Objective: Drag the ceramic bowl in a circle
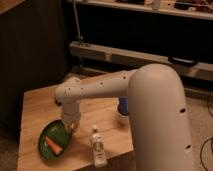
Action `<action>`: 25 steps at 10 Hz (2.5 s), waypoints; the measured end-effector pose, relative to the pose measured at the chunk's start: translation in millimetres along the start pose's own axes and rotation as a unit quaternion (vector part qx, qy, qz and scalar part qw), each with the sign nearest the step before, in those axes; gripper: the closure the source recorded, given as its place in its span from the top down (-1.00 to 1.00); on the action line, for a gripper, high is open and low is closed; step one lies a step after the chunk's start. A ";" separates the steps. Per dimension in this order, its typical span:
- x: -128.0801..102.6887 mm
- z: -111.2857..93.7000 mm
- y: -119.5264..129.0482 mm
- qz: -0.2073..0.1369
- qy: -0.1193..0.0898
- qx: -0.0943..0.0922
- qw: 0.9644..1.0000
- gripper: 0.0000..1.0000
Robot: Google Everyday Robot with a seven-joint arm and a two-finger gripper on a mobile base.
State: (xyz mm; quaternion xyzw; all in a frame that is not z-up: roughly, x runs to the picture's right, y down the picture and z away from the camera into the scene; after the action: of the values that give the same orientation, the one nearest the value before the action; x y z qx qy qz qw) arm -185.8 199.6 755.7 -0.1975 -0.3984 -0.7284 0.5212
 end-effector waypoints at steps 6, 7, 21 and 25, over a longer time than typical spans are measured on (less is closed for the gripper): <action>74.8 -6.4 14.8 0.011 0.023 0.004 1.000 -1.00; 86.4 -5.9 25.3 0.021 0.023 -0.005 1.000 -1.00; -58.2 -58.6 87.7 0.091 0.011 -0.079 0.993 -1.00; -70.2 -17.3 50.2 0.058 -0.014 -0.038 0.997 -1.00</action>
State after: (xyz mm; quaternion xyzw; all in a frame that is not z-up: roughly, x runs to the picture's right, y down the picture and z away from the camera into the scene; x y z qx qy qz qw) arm -110.9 221.3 714.6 -0.2500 -0.3653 -0.7090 0.5489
